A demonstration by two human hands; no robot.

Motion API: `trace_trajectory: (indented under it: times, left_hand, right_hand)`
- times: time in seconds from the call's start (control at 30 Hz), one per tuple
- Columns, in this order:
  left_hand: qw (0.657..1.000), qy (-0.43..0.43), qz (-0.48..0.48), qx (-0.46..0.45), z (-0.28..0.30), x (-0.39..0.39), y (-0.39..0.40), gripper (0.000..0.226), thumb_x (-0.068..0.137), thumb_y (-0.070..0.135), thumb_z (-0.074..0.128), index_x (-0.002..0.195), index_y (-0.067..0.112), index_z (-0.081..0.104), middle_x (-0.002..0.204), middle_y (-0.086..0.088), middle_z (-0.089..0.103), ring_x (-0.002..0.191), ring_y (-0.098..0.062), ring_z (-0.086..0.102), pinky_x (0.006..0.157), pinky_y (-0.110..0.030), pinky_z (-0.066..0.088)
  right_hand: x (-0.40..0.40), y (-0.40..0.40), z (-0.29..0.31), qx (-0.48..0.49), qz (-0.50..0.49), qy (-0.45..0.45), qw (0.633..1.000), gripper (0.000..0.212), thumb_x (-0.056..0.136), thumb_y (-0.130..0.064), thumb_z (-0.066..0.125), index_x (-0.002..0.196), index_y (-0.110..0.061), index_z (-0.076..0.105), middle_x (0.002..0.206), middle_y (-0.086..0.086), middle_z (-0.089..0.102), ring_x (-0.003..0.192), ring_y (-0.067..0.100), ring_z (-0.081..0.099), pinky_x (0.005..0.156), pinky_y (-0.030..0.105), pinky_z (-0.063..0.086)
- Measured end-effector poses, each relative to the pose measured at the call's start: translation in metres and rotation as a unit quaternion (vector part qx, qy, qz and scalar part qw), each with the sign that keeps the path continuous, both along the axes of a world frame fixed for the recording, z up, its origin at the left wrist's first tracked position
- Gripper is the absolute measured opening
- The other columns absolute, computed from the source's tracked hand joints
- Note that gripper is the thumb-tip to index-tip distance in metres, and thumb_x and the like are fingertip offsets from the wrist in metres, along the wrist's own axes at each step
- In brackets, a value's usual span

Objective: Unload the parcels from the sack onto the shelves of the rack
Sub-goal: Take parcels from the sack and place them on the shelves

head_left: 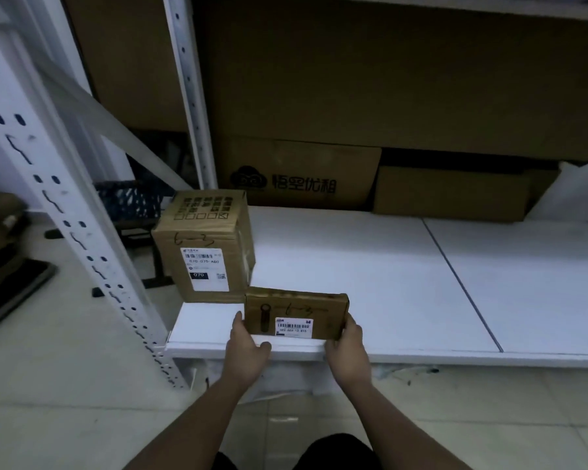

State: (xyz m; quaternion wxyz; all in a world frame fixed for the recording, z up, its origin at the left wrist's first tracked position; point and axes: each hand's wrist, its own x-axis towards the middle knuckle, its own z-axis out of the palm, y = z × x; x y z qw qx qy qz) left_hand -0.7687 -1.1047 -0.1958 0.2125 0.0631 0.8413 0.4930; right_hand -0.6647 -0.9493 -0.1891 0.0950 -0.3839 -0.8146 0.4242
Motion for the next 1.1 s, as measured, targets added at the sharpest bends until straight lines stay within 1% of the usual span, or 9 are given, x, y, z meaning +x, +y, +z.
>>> trace_trajectory:
  times: [0.07,0.13,0.3,0.43,0.57,0.73,0.8,0.93,1.1]
  left_hand:
    - [0.999,-0.024,0.018,-0.011,0.006,0.002,0.003,0.071,0.086,0.005,0.06,0.145,0.005,0.02,0.134,-0.011,0.049,0.118,-0.033,0.052,0.086,-0.03,0.042]
    - [0.999,-0.033,0.025,-0.02,0.004,-0.001,0.006,0.061,0.088,0.006,0.058,0.14,0.006,0.026,0.13,-0.013,0.051,0.112,-0.033,0.053,0.08,-0.028,0.038]
    - [0.997,-0.053,0.055,0.02,0.005,-0.019,0.008,0.054,0.087,0.006,0.06,0.135,0.01,0.036,0.129,-0.013,0.05,0.117,-0.031,0.049,0.098,-0.037,0.043]
    - [0.996,-0.081,0.03,0.039,0.007,-0.029,0.011,0.051,0.09,0.009,0.055,0.136,0.017,0.036,0.128,-0.013,0.053,0.112,-0.03,0.054,0.099,-0.039,0.044]
    - [0.994,-0.095,0.024,0.049,0.004,-0.034,0.016,0.053,0.091,0.01,0.053,0.138,0.019,0.032,0.137,-0.01,0.048,0.12,-0.029,0.049,0.105,-0.039,0.04]
    - [0.993,-0.099,0.02,0.066,0.001,-0.044,0.022,0.061,0.091,0.005,0.052,0.145,0.021,0.028,0.146,-0.007,0.042,0.123,-0.025,0.045,0.095,-0.028,0.036]
    - [0.993,-0.094,0.025,0.071,0.0,-0.045,0.023,0.063,0.09,0.005,0.052,0.146,0.023,0.028,0.146,-0.006,0.043,0.119,-0.025,0.047,0.097,-0.029,0.038]
    - [0.993,-0.091,0.031,0.071,-0.002,-0.046,0.025,0.065,0.09,0.005,0.054,0.147,0.024,0.029,0.146,-0.007,0.042,0.129,-0.028,0.043,0.107,-0.037,0.036]
    - [0.992,-0.094,0.023,0.084,-0.003,-0.043,0.026,0.067,0.091,0.004,0.053,0.148,0.024,0.024,0.151,-0.006,0.036,0.133,-0.028,0.039,0.099,-0.03,0.034]
  right_hand:
    - [-0.004,0.001,-0.002,0.001,0.003,-0.001,1.0,0.055,0.086,-0.007,0.046,0.139,-0.019,0.038,0.126,0.006,0.046,0.099,0.027,0.059,0.073,0.035,0.047]
    - [-0.008,0.003,-0.006,0.001,-0.001,0.002,1.0,0.054,0.087,-0.007,0.047,0.139,-0.018,0.038,0.126,0.007,0.045,0.1,0.029,0.059,0.072,0.034,0.045]
    - [-0.025,0.013,-0.016,-0.007,-0.015,0.029,0.999,0.049,0.085,-0.021,0.049,0.133,-0.021,0.043,0.122,0.005,0.053,0.09,0.025,0.063,0.076,0.043,0.055]
    - [-0.032,0.021,-0.014,-0.014,-0.032,0.038,0.999,0.052,0.089,-0.014,0.052,0.139,-0.017,0.039,0.129,0.007,0.045,0.1,0.031,0.06,0.08,0.038,0.049]
    - [-0.039,0.028,-0.017,-0.035,-0.03,0.067,0.997,0.053,0.089,-0.013,0.054,0.14,-0.017,0.039,0.132,0.005,0.046,0.103,0.029,0.059,0.086,0.04,0.048]
    - [-0.051,0.036,-0.027,-0.063,-0.018,0.115,0.991,0.057,0.08,-0.005,0.055,0.136,-0.016,0.045,0.128,0.006,0.053,0.105,0.017,0.059,0.094,0.042,0.049]
    - [-0.055,0.039,-0.029,-0.065,-0.022,0.116,0.991,0.056,0.078,-0.006,0.056,0.132,-0.017,0.048,0.125,0.005,0.057,0.11,0.019,0.059,0.095,0.043,0.049]
    - [-0.056,0.044,-0.027,-0.049,-0.034,0.083,0.995,0.055,0.084,-0.011,0.06,0.136,-0.016,0.045,0.125,0.004,0.059,0.113,0.028,0.057,0.096,0.045,0.048]
    - [-0.057,0.045,-0.029,-0.102,-0.032,0.12,0.987,0.056,0.086,-0.004,0.058,0.138,-0.015,0.042,0.119,-0.004,0.055,0.118,0.021,0.054,0.099,0.04,0.045]
